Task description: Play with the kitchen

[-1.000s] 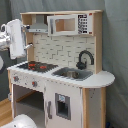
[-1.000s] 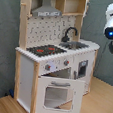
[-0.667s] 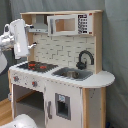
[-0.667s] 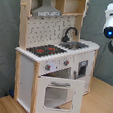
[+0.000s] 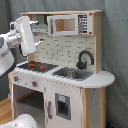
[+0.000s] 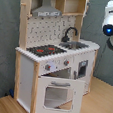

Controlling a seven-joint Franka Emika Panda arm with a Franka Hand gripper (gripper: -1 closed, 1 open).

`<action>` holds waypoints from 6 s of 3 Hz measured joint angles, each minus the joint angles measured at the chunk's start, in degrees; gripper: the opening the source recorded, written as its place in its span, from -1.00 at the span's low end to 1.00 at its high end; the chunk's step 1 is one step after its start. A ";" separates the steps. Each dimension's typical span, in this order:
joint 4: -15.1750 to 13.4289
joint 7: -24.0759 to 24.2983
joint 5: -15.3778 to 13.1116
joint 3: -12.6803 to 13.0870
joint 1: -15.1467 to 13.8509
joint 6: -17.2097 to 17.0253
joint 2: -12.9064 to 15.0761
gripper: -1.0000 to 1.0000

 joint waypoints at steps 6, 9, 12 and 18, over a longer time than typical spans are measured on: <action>-2.14 25.82 0.22 -3.85 -8.50 18.92 6.35 1.00; 5.79 25.55 3.63 -0.22 -9.67 22.16 16.77 1.00; 10.05 24.16 3.82 2.69 -9.76 22.17 22.22 -1.00; 31.10 19.83 3.82 19.91 -24.39 22.29 36.06 -1.00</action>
